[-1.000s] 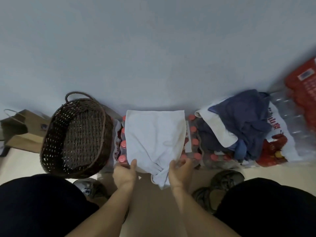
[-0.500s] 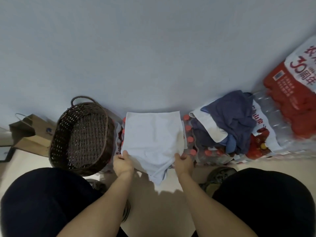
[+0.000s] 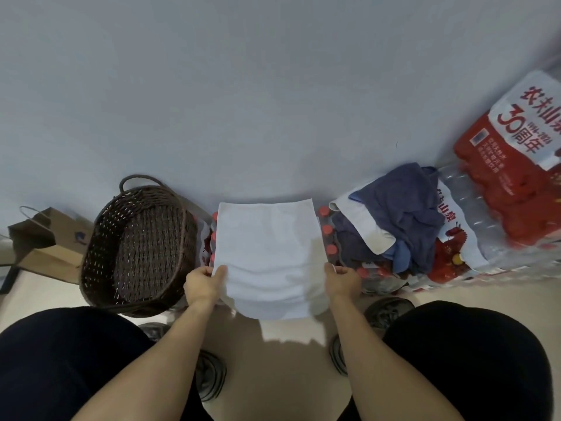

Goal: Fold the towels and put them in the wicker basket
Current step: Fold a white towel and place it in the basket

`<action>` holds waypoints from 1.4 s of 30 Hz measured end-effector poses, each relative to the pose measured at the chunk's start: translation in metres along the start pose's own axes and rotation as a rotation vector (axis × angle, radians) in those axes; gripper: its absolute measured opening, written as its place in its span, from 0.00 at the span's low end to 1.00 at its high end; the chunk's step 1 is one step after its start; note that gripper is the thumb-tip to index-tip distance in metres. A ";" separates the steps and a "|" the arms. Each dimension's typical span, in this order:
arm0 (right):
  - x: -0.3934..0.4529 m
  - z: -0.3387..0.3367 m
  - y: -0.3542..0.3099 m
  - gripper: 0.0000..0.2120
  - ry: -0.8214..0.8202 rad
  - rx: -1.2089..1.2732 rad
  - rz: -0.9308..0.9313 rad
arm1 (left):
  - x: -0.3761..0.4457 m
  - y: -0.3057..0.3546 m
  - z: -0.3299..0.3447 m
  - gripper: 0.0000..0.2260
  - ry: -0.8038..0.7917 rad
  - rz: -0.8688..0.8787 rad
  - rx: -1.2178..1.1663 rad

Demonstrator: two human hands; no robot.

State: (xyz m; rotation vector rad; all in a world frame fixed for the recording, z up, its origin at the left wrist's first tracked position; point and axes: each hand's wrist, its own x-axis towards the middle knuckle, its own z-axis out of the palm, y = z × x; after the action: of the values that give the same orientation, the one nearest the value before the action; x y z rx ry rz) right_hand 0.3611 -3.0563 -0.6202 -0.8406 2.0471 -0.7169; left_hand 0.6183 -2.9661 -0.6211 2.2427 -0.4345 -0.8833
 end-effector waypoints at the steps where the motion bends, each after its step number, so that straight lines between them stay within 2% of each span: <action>1: 0.000 -0.001 -0.001 0.08 0.001 -0.004 -0.003 | 0.001 0.001 -0.002 0.10 -0.005 0.001 -0.013; 6: 0.004 -0.003 -0.020 0.10 -0.016 0.034 -0.034 | 0.005 0.018 -0.009 0.10 -0.014 0.030 -0.147; 10: 0.009 -0.001 -0.040 0.07 -0.075 0.264 -0.014 | 0.008 0.046 -0.009 0.07 0.049 0.030 -0.317; 13: 0.009 0.005 -0.044 0.04 -0.151 0.409 0.004 | 0.010 0.052 -0.007 0.14 -0.079 -0.018 -0.474; 16: 0.006 0.016 -0.032 0.11 -0.214 0.329 -0.081 | 0.007 0.040 0.001 0.20 -0.129 0.043 -0.250; 20: -0.008 0.027 -0.001 0.09 -0.058 0.113 -0.146 | -0.013 0.009 0.015 0.16 -0.029 0.019 0.058; 23: -0.020 0.032 0.023 0.11 -0.083 -0.083 -0.203 | -0.030 -0.021 0.025 0.20 -0.032 -0.024 0.158; 26: -0.027 0.033 0.039 0.13 -0.085 -0.154 -0.148 | -0.035 -0.038 0.032 0.25 -0.046 -0.154 0.141; 30: -0.028 0.033 0.044 0.14 -0.098 -0.095 -0.076 | -0.031 -0.036 0.037 0.14 -0.062 -0.128 0.070; 33: -0.028 0.031 0.042 0.13 -0.082 -0.033 -0.053 | -0.030 -0.029 0.035 0.12 -0.053 -0.130 0.084; 36: -0.035 0.029 0.027 0.09 -0.056 -0.057 -0.256 | -0.031 -0.020 0.032 0.14 -0.067 -0.118 0.086; 38: -0.042 0.031 0.010 0.10 -0.197 -0.121 -0.401 | -0.035 -0.010 0.032 0.16 -0.144 -0.079 0.078; 39: -0.047 0.032 0.000 0.10 -0.344 -0.136 -0.423 | -0.038 -0.003 0.033 0.16 -0.203 -0.057 0.065; 41: -0.058 0.034 -0.018 0.08 -0.702 -0.160 -0.369 | -0.045 0.015 0.033 0.16 -0.331 -0.029 0.014; 42: -0.062 0.034 -0.024 0.08 -0.830 -0.204 -0.336 | -0.047 0.024 0.032 0.15 -0.383 -0.038 -0.011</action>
State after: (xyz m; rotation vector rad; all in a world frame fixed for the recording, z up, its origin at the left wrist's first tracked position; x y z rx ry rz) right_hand 0.4251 -3.0302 -0.5929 -1.3464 1.2498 -0.2445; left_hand 0.5614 -2.9736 -0.5996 2.0761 -0.5582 -1.3391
